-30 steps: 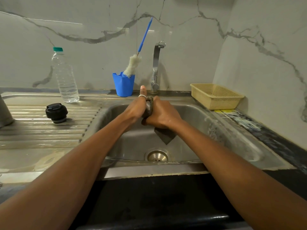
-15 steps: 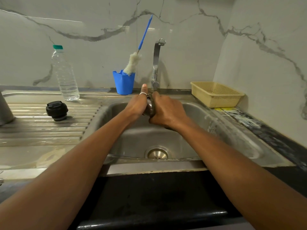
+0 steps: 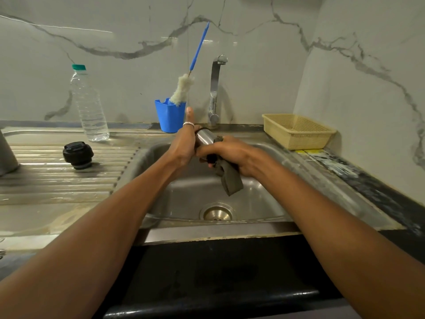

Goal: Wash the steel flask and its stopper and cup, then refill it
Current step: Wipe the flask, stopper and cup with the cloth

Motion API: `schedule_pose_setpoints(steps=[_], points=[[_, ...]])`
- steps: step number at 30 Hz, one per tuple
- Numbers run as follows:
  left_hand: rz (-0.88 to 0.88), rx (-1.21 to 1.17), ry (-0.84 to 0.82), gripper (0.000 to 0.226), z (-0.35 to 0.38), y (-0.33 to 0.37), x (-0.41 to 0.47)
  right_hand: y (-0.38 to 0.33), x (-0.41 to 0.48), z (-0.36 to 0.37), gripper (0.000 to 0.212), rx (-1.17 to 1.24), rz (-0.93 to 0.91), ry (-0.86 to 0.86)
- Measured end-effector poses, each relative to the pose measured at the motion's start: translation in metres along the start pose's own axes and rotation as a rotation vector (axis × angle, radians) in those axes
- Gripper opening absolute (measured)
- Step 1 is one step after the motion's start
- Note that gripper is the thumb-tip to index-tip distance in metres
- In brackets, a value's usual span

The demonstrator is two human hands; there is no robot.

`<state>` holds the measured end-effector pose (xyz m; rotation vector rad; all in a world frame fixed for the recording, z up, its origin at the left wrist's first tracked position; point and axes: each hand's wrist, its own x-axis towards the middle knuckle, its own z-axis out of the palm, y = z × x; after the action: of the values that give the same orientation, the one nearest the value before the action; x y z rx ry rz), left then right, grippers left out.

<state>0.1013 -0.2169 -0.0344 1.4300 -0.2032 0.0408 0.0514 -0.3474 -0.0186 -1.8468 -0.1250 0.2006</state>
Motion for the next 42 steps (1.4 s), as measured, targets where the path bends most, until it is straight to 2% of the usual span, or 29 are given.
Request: schedule_pose_setpoints(steps=[2, 5, 6, 10, 12, 13, 15, 18, 19, 20, 21, 22, 25, 26, 30, 32, 34, 36, 39, 40, 42], points=[[0.004, 0.09, 0.008, 0.07, 0.001, -0.001, -0.001, 0.004, 0.005, 0.003, 0.033, -0.197, -0.068, 0.114], [0.03, 0.389, 0.068, 0.062, 0.005, 0.0, -0.007, 0.012, 0.016, 0.007, 0.061, -0.962, -0.271, 0.394], [0.043, 0.424, 0.088, 0.058, 0.007, -0.001, -0.007, 0.014, 0.018, 0.01, 0.066, -1.13, -0.334, 0.455], [0.019, 0.366, 0.133, 0.053, 0.014, 0.0, -0.008, 0.012, 0.022, 0.018, 0.068, -1.294, -0.437, 0.53], [-0.014, 0.272, 0.128, 0.055, 0.012, -0.002, -0.007, 0.012, 0.027, 0.02, 0.067, -1.248, -0.412, 0.493], [-0.021, 0.252, 0.116, 0.055, 0.01, -0.004, -0.007, 0.012, 0.027, 0.02, 0.066, -1.152, -0.366, 0.454], [-0.018, 0.252, 0.071, 0.063, 0.005, -0.008, -0.008, 0.01, 0.024, 0.018, 0.059, -0.862, -0.272, 0.332], [-0.021, 0.202, -0.011, 0.077, 0.005, -0.005, -0.01, 0.003, 0.01, 0.003, 0.023, -0.306, -0.072, 0.134], [-0.019, 0.183, -0.033, 0.077, 0.006, -0.003, -0.011, 0.001, 0.005, -0.002, 0.021, -0.167, 0.003, 0.075], [-0.023, 0.177, -0.042, 0.076, 0.007, -0.002, -0.011, 0.001, 0.003, -0.004, 0.022, -0.126, 0.028, 0.055], [-0.031, 0.192, -0.035, 0.073, 0.009, -0.002, -0.011, 0.003, 0.004, -0.005, 0.025, -0.177, 0.005, 0.087], [-0.031, 0.228, -0.01, 0.069, 0.01, -0.003, -0.011, 0.005, 0.009, -0.003, 0.029, -0.344, -0.052, 0.164], [-0.041, 0.374, 0.081, 0.067, 0.013, -0.007, -0.01, 0.012, 0.017, 0.014, 0.052, -1.084, -0.237, 0.409], [-0.054, 0.377, 0.108, 0.07, 0.014, -0.009, -0.008, 0.013, 0.017, 0.018, 0.056, -1.217, -0.288, 0.465], [-0.14, 0.202, 0.189, 0.076, 0.014, -0.012, -0.003, 0.006, 0.018, 0.028, 0.057, -1.388, -0.417, 0.513], [-0.14, 0.1, 0.18, 0.076, 0.012, -0.011, -0.001, 0.004, 0.02, 0.03, 0.059, -1.364, -0.409, 0.504], [-0.126, 0.051, 0.149, 0.073, 0.01, -0.009, -0.001, 0.002, 0.02, 0.026, 0.063, -1.185, -0.323, 0.442], [-0.106, 0.002, 0.119, 0.067, 0.006, -0.01, 0.001, -0.002, 0.016, 0.017, 0.062, -0.862, -0.22, 0.338], [-0.101, -0.068, 0.079, 0.061, 0.005, -0.004, -0.003, -0.006, 0.003, 0.002, 0.038, -0.306, -0.06, 0.11], [-0.105, -0.069, 0.061, 0.06, 0.005, -0.002, -0.005, -0.007, 0.0, -0.001, 0.035, -0.208, -0.023, 0.051], [-0.12, -0.044, 0.041, 0.054, 0.007, 0.0, -0.007, -0.005, 0.0, -0.002, 0.033, -0.216, -0.018, 0.05]])
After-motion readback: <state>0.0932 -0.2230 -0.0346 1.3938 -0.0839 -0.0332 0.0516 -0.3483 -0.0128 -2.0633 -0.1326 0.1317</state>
